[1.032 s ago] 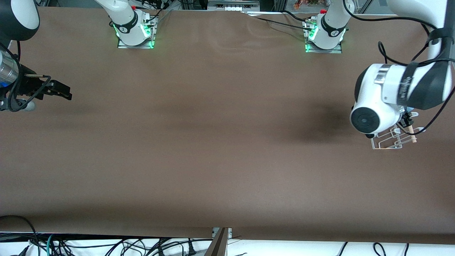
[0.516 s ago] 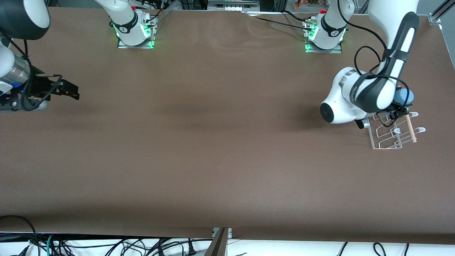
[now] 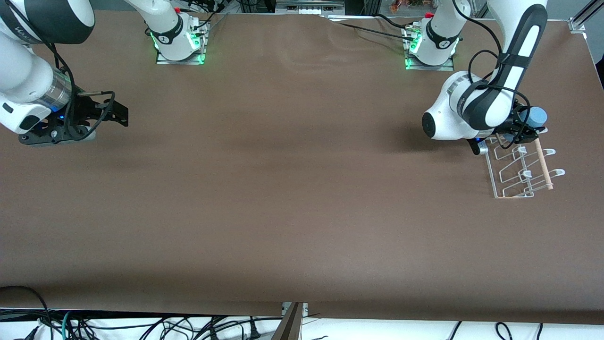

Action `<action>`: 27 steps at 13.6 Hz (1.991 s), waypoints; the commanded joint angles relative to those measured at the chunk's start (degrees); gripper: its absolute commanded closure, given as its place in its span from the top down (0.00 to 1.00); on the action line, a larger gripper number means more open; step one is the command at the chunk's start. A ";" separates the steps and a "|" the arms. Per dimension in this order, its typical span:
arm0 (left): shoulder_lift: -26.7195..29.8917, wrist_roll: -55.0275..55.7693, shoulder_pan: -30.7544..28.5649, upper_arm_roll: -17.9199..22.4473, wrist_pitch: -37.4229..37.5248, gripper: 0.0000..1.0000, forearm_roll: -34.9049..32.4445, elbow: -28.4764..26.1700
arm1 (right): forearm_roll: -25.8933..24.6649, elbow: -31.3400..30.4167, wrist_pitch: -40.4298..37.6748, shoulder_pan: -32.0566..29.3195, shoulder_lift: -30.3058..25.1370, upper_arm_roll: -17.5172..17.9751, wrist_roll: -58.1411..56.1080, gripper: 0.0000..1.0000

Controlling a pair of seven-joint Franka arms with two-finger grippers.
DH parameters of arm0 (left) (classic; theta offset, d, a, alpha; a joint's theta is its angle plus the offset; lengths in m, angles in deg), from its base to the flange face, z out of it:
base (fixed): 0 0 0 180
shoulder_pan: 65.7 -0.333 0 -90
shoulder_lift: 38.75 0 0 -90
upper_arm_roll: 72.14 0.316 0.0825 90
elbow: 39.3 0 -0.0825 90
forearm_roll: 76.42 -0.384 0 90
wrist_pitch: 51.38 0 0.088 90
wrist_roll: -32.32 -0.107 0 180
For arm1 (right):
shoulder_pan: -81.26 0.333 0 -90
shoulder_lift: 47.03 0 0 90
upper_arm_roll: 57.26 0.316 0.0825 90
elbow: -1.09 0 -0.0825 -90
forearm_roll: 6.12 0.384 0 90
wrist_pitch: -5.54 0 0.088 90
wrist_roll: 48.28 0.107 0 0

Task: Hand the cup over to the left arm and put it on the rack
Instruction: 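Carry the cup with the left gripper over the wire rack, then lower the cup onto the rack peg and open the left gripper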

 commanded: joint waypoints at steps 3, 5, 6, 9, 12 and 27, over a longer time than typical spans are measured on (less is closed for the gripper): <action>1.15 4.26 -1.42 -0.13 -3.62 0.00 -4.43 -4.23 | -0.53 1.69 -1.22 0.86 -0.13 -0.18 1.48 0.99; 0.27 6.37 -4.05 -0.12 -6.34 0.00 -5.40 -4.23 | -0.35 2.04 -1.65 0.60 -0.13 -0.71 -0.62 0.99; -0.26 6.73 -4.06 -0.21 -6.35 0.01 -5.50 -4.23 | -0.35 2.04 -1.83 0.51 -0.13 -0.88 -1.51 0.99; -0.44 6.73 -3.80 -0.21 -6.27 0.94 -5.50 -4.49 | -0.35 1.96 -1.74 0.51 -0.13 -1.85 -3.27 0.99; 0.00 6.73 -3.45 -0.30 -6.00 1.00 -5.41 -4.23 | -0.53 1.96 -1.83 0.51 -0.13 -1.85 -3.36 0.99; 0.36 9.02 -3.18 -0.65 -7.32 1.00 46.23 36.97 | -0.88 2.83 -1.83 0.60 -0.22 -1.42 -3.54 0.99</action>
